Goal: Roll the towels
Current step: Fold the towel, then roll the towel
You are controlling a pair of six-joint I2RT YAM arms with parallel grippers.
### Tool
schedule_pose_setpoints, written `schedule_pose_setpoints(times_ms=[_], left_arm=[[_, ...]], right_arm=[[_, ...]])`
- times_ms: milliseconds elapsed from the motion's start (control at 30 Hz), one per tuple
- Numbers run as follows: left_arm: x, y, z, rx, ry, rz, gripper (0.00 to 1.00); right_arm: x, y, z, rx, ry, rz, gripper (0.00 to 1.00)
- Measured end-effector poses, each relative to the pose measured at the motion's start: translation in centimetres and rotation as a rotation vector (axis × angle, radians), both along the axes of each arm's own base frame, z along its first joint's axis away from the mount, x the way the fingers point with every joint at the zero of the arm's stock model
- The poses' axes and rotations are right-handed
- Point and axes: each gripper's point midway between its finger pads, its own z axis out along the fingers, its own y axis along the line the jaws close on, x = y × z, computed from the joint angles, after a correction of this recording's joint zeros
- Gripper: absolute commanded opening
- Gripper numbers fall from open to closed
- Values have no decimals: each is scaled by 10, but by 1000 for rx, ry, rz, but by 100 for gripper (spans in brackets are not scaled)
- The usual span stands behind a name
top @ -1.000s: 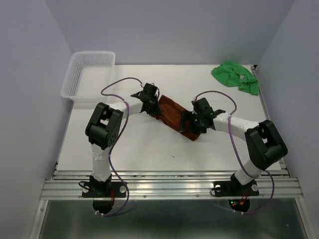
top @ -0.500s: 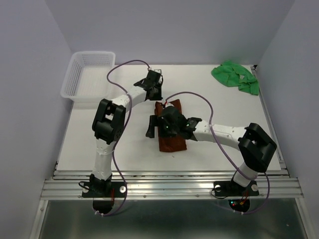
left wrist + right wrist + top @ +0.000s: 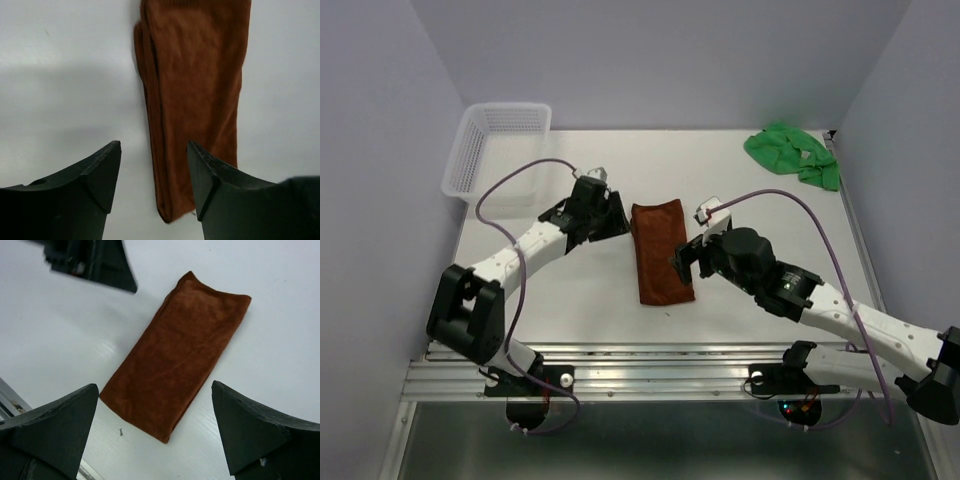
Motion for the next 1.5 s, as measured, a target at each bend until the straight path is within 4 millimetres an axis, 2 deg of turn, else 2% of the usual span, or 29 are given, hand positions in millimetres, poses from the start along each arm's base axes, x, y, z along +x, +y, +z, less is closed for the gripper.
schedule_pose_setpoints(times_ms=[33,100,167,267,333,367,567,667,700,900,1133,1233,1400,1500], left_arm=[[-21,-2,-3,-26,14,0,71],[-72,-11,-20,-67,83,-22,72],[-108,-24,-39,-90,154,-57,72],[-153,-40,-67,-109,268,-98,71],[-167,-46,-76,-119,311,-101,68],[-169,-48,-77,-127,318,-98,66],[-162,-60,-88,-170,347,-50,37],[-163,-64,-94,-183,366,-54,13],[-164,-66,-97,-186,377,-58,0],[-163,-66,-98,-216,406,-62,0],[-140,-24,-101,-238,438,14,0],[-132,-9,-99,-209,437,12,0],[-129,-4,-97,-183,448,-30,0],[-131,-4,-98,-179,464,-53,0]], right_arm=[[0,-6,5,-8,-24,-7,100],[2,-15,9,-28,-51,-35,100],[6,-22,5,-63,-58,-65,100],[9,-31,-8,-128,-42,-103,100],[9,-35,-15,-156,-30,-115,100],[9,-36,-16,-164,-27,-119,100],[10,-39,-19,-185,-30,-124,100],[11,-39,-21,-204,-33,-122,100],[12,-39,-23,-215,-33,-119,100],[12,-31,-45,-325,-25,-32,100],[-17,5,-86,-411,57,261,100],[-42,27,-101,-422,86,405,100],[-70,65,-126,-453,69,583,98],[-68,75,-142,-491,67,612,94]])
